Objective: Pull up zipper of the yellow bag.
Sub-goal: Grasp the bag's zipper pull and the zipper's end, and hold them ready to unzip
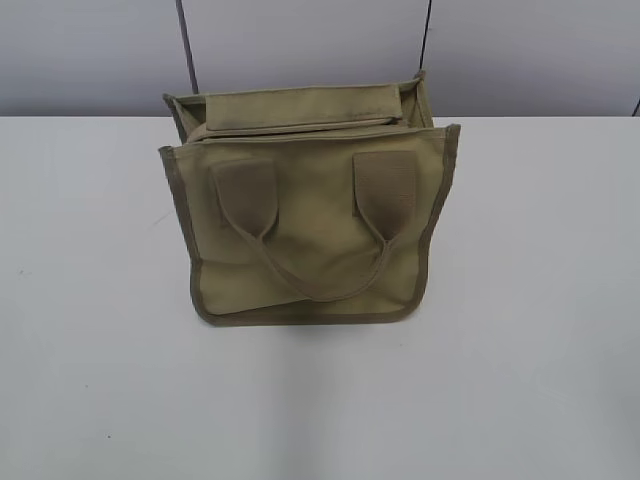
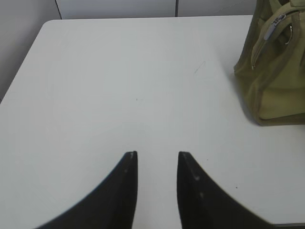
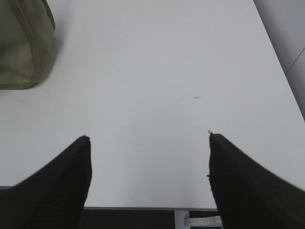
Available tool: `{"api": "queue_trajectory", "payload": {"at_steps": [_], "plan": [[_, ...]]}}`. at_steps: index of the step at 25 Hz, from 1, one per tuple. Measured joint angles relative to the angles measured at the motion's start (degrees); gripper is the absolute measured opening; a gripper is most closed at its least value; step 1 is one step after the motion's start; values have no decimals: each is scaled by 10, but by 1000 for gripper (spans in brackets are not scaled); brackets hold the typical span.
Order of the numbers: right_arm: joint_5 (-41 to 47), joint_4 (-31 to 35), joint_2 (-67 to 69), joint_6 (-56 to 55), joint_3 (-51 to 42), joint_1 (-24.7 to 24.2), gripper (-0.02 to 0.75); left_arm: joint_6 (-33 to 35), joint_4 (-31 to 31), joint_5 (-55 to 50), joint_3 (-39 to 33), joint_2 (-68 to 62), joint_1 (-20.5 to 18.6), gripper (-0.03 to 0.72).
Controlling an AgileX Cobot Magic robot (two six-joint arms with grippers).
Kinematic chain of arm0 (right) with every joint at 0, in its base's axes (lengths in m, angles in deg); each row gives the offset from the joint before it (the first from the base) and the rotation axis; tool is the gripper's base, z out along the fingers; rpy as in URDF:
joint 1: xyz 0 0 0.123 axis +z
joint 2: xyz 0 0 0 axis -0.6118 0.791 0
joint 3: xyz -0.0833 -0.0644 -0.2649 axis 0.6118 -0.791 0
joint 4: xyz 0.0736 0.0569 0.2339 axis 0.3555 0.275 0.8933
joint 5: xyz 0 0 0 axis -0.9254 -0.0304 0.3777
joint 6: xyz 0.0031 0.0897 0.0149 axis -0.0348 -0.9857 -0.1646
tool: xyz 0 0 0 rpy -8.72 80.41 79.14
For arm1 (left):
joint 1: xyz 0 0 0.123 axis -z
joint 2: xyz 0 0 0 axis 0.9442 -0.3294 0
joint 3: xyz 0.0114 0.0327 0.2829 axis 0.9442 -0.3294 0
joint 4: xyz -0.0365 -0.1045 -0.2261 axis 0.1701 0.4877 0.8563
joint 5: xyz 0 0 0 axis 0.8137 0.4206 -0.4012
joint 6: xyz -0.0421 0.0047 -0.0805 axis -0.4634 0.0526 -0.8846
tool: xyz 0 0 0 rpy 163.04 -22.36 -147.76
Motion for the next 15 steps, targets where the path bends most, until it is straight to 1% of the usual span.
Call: {"api": "queue_trajectory", "payload": {"at_steps": [15], "plan": [[0, 0, 0, 0, 0, 0, 561, 0, 0, 0, 0, 0, 0, 228]]}}
